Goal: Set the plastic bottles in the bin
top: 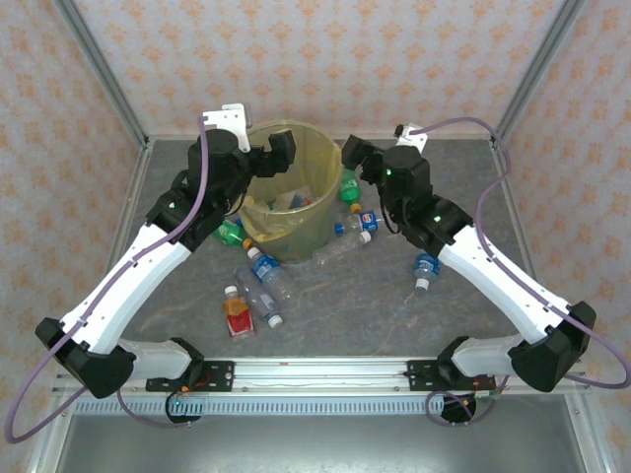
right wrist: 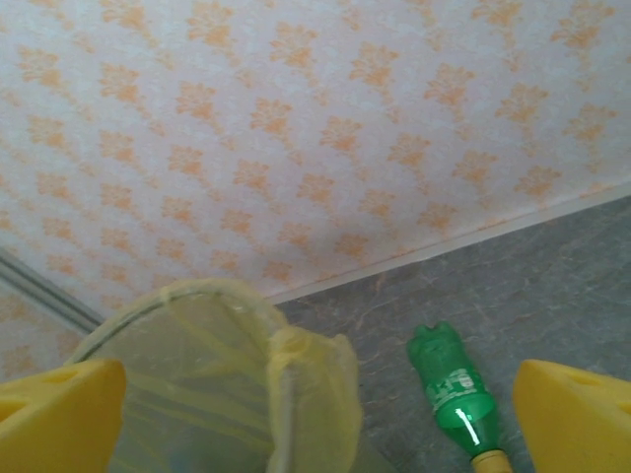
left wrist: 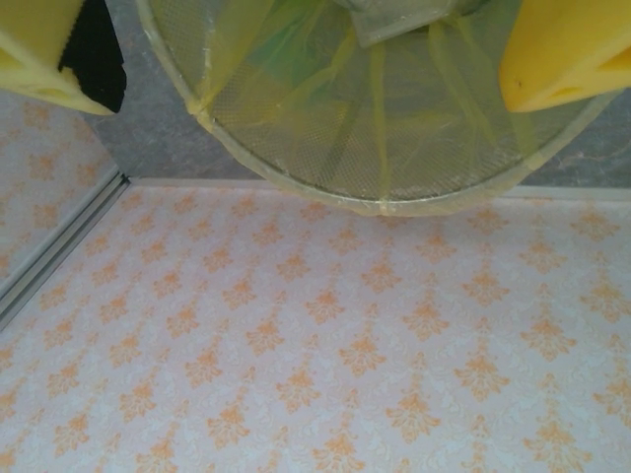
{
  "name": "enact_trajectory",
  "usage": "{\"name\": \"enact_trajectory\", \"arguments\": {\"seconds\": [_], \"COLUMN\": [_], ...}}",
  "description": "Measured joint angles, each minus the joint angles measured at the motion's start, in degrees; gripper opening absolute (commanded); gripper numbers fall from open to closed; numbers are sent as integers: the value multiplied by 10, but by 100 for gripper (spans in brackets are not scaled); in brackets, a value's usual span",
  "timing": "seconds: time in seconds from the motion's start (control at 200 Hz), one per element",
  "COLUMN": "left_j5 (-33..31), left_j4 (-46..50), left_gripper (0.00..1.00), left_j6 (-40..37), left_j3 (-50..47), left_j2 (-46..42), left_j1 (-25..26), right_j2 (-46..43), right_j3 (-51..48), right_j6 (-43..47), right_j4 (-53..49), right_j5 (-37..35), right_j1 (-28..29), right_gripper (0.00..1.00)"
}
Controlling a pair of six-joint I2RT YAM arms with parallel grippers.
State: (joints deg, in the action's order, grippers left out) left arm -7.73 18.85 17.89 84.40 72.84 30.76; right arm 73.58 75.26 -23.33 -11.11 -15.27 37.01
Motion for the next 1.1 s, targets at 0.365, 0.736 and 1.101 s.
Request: {"name": "enact_trajectory", "arguments": {"seconds": [0.365, 0.736, 1.101], "left_j5": [0, 3, 5], "left_j4": [3, 31, 62], "left_gripper": [99, 99, 99], "left_j6": [2, 20, 33], "left_j3": [-2, -3, -19], "left_j2": [-38, -59, -110], "left_j1": [0, 0, 0], "right_j2": [80, 272, 467], "right_j3": [2, 115, 249], "right_j6": [-31, -21, -12], "right_j4": [-10, -64, -121], "right_j5": [145, 254, 303], "right_j1": [-128, -179, -188], "right_gripper": [96, 80, 78]}}
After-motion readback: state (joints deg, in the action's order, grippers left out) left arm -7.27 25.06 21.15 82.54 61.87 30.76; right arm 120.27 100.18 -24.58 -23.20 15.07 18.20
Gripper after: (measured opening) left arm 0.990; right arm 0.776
